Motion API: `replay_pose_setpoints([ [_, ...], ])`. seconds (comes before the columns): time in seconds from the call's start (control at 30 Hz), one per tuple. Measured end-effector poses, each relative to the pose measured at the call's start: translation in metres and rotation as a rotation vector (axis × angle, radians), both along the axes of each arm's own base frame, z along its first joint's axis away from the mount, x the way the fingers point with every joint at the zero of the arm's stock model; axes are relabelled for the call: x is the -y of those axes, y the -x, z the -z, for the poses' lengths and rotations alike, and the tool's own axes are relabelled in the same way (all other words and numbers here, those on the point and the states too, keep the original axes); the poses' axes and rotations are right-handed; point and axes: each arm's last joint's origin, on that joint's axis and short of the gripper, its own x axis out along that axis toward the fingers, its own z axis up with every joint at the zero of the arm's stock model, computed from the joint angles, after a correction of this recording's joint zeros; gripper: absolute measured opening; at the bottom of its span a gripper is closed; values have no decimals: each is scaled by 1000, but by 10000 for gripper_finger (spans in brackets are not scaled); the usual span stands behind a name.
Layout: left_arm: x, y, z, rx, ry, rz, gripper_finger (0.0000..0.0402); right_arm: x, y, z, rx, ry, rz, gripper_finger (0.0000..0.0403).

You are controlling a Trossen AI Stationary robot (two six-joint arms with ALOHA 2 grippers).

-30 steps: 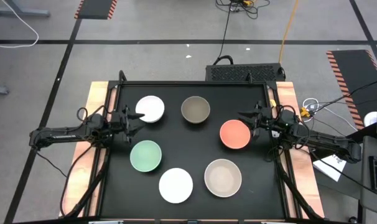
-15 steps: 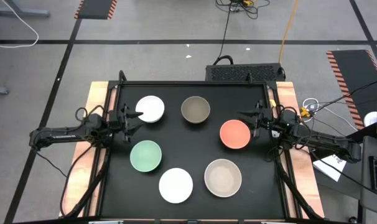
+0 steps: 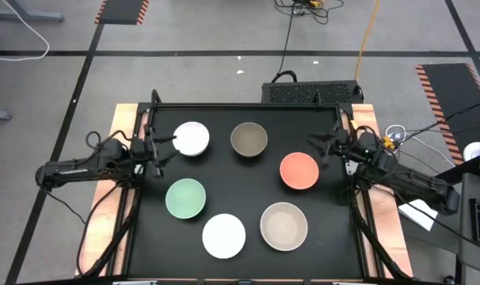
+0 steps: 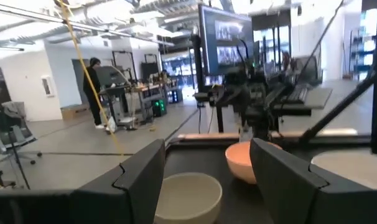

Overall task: Nest bowls inside each other
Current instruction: Stack the light orange bowl on top of the light brown bowl

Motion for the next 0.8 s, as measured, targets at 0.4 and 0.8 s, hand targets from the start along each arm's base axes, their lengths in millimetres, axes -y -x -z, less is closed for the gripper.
replay_pose_setpoints([
  [0.4,-5,1,5,-54,17,-197,239,15,14,8,-35,-67,126,116],
  [0.8,-4,1,3,-20,47,-152,239,29,12,17,-38,-472,131,129],
])
